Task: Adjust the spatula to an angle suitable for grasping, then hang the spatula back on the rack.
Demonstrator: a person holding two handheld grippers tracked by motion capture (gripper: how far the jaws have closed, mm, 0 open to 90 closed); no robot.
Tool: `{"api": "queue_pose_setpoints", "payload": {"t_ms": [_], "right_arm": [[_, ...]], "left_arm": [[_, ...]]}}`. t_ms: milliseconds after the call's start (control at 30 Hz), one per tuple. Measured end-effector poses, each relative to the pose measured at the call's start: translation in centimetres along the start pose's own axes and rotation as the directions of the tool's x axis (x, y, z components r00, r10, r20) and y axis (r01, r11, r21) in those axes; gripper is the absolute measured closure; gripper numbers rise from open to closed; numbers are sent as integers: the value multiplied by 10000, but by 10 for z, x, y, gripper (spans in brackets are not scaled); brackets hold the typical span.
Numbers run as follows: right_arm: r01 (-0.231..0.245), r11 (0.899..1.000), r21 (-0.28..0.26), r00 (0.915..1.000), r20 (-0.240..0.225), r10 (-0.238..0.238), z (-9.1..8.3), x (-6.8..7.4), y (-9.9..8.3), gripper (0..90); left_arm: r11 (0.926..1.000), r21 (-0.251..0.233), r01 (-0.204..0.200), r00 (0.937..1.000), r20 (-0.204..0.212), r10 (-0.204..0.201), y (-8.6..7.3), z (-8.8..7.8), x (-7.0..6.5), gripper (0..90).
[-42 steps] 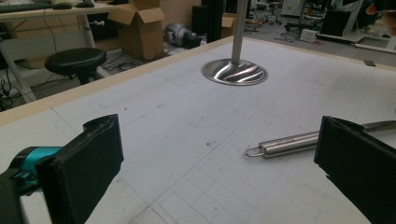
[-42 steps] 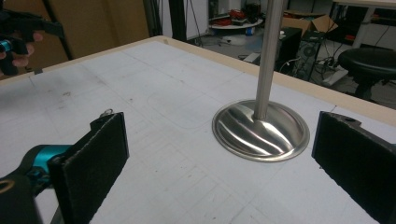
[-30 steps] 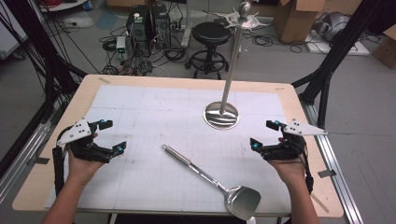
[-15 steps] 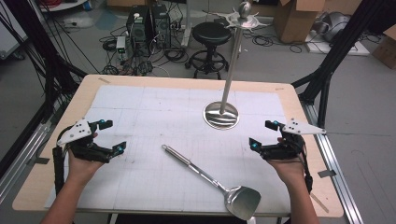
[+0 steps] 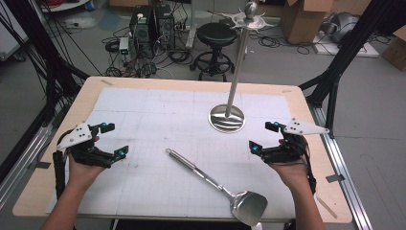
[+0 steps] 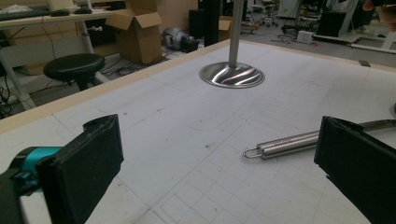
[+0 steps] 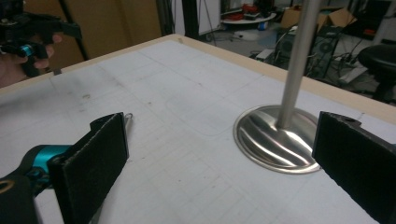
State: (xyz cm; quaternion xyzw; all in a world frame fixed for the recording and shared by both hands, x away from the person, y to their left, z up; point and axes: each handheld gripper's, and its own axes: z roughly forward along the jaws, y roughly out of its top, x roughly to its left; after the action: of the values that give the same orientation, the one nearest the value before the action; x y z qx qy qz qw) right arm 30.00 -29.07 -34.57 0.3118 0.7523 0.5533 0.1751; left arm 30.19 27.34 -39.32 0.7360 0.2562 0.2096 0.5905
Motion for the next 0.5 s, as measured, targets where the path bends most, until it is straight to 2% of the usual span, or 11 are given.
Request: {"api": "queue_pose_setpoints", "payload": {"t_ms": [167, 200, 500], "right_arm": [[40, 9994, 332, 9995, -321, -29, 16, 4, 5, 26], [82, 9988, 480, 9990, -449, -60, 22, 6, 8, 26], [435, 9941, 993, 9959, -837, -352, 42, 18, 24, 27]], "left_arm": [[9997, 228, -130, 9999, 42, 129, -1, 1, -1, 17], [9998, 190, -99, 9999, 36, 98, -1, 0, -1, 17], [10000, 34, -30, 10000, -38, 31, 0, -2, 2, 17]]}}
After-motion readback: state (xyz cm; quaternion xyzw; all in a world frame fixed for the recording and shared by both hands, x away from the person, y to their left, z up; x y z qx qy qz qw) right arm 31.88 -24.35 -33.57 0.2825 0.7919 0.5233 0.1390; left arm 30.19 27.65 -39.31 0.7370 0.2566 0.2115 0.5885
